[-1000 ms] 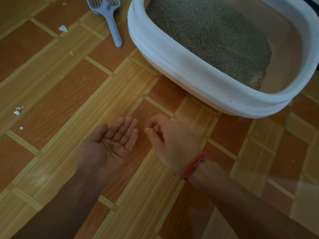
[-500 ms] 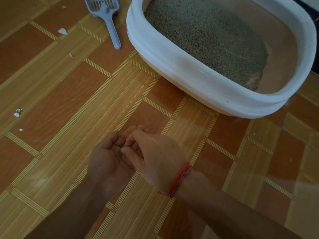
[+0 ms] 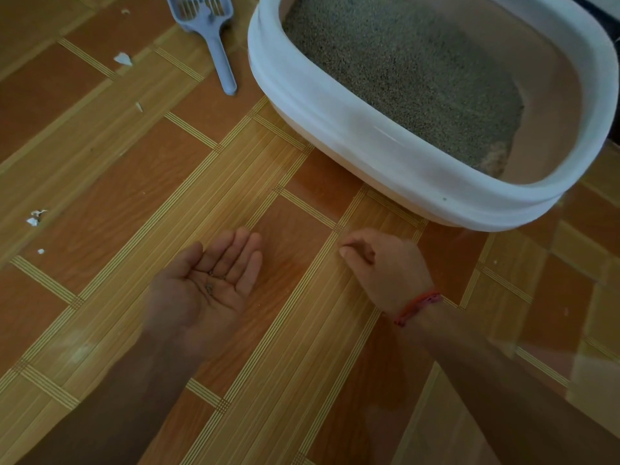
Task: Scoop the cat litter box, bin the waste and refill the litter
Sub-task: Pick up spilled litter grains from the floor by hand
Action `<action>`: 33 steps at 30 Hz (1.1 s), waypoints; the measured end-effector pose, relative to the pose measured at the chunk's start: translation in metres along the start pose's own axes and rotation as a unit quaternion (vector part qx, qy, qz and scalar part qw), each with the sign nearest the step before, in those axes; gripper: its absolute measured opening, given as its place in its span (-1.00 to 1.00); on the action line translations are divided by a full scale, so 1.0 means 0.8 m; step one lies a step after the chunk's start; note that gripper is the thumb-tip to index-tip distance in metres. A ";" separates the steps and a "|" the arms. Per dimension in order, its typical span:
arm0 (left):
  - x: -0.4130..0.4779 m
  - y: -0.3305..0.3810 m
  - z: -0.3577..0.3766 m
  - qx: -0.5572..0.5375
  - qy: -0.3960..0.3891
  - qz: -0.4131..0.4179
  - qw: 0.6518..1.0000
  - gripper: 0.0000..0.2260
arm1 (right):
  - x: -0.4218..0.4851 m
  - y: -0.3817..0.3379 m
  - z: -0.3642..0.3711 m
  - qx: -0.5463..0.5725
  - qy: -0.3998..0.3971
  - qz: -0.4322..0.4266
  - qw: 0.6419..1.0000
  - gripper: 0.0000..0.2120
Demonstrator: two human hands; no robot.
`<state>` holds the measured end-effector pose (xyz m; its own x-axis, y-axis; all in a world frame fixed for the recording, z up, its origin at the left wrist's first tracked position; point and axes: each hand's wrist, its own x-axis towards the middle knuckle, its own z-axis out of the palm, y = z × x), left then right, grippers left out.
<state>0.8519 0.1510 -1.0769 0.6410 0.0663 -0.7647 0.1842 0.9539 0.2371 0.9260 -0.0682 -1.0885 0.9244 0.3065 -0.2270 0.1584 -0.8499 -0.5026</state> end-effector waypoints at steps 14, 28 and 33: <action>-0.002 0.001 0.000 -0.004 0.007 -0.005 1.000 -0.54 | 0.005 -0.002 0.017 -0.009 0.011 -0.041 0.999 -0.88; -0.004 0.002 0.000 -0.006 0.001 -0.007 1.000 -0.55 | 0.001 -0.011 0.021 -0.031 0.002 -0.060 0.998 -0.86; -0.002 -0.002 -0.001 -0.001 -0.007 -0.018 1.000 -0.60 | -0.021 -0.067 0.025 0.036 0.002 -0.151 0.988 -0.88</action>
<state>0.8499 0.1500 -1.0767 0.6440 0.0282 -0.7645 0.2050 0.9564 0.2079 0.8953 -0.0190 -1.0740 0.8401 0.5397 -0.0548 0.4018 -0.6870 -0.6055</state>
